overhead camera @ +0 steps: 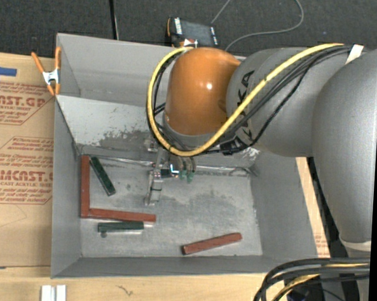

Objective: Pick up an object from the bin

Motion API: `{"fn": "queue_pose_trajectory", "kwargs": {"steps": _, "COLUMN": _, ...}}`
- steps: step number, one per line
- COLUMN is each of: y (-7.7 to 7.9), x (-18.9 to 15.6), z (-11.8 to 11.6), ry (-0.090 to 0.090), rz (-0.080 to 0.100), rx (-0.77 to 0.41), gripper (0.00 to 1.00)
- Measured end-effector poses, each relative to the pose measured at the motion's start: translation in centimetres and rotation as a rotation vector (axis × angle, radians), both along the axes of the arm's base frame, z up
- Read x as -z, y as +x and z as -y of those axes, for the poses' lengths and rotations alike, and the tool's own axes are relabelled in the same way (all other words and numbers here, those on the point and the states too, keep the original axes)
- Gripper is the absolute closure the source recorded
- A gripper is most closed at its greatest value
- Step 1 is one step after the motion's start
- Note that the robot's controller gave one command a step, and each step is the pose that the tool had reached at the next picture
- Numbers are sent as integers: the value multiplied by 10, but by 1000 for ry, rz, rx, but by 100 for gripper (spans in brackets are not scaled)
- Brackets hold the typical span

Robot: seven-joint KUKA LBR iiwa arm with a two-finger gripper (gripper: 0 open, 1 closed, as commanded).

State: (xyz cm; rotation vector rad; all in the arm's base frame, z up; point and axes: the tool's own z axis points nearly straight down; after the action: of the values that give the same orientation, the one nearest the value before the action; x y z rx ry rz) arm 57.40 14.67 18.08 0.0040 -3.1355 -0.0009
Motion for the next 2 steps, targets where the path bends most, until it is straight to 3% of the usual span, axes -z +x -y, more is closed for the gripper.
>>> {"fn": "queue_pose_trajectory", "kwargs": {"steps": 1, "y": -57, "x": 116, "z": -17, "ry": 0, "rz": -3, "rx": -63, "gripper": 0}}
{"fn": "queue_pose_trajectory", "kwargs": {"steps": 2, "y": -54, "x": 112, "z": -17, "ry": 1, "rz": 5, "rx": -60, "gripper": 100}}
